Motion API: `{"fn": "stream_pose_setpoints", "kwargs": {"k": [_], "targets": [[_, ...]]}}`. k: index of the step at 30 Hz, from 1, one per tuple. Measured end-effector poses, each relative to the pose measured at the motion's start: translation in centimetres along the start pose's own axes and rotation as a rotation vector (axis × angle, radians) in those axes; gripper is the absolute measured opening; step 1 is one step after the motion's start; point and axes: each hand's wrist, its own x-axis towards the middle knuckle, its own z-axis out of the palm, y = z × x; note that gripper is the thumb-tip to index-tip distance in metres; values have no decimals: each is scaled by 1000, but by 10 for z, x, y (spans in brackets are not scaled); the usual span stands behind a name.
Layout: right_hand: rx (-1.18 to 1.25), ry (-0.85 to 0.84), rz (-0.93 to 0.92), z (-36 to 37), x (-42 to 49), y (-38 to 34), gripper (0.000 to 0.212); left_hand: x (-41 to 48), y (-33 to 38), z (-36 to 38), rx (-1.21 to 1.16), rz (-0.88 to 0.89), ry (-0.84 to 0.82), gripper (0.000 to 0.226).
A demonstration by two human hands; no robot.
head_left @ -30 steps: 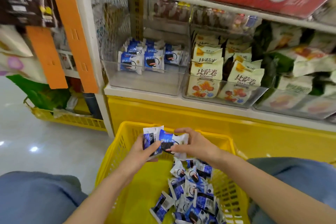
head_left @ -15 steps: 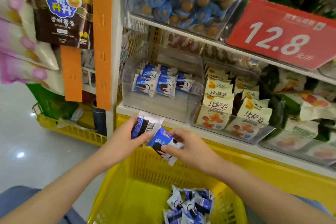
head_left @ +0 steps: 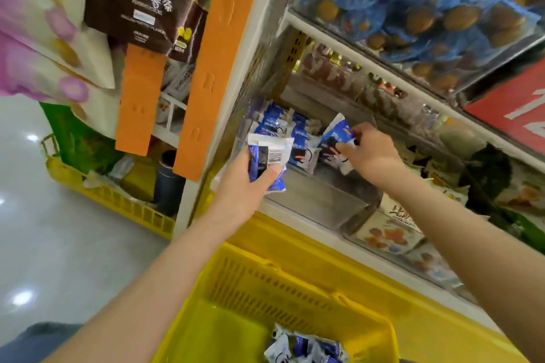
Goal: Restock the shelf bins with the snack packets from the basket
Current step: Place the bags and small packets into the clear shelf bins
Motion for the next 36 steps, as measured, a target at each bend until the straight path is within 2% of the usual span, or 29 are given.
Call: {"fn": "stream_pose_setpoints", "kwargs": {"k": [3,8,11,16,20,22,29,33,36], "targets": [[-217,-69,11,17,27,8,41,9,-2,-4,-33,3,36,39],[-402,-146,54,49,53,14,39,22,-2,-10,-96,-1,65,34],[-438,-174,54,61,65,19,37,29,-4,-14,-165,-31,68,33],[-319,-251,-24,71,82,23,38,32,-9,-15,-229,-40,45,29],[-487,-214,-105,72,87,21,42,34,-13,-16,-229,-43,54,28],[-496,-211,-90,72,87,20,44,34,-13,-16,-217,-40,51,27],[-317,-97,-101,54,65,9,44,26,-3,-18,-200,-63,-34,25],[192,87,-222,31,13,-20,23,16,4,-16,-188,-132,-120,15],[439,-7,-229,18,-37,-41,19,8,9,-9,-144,-193,-164,10]]}}
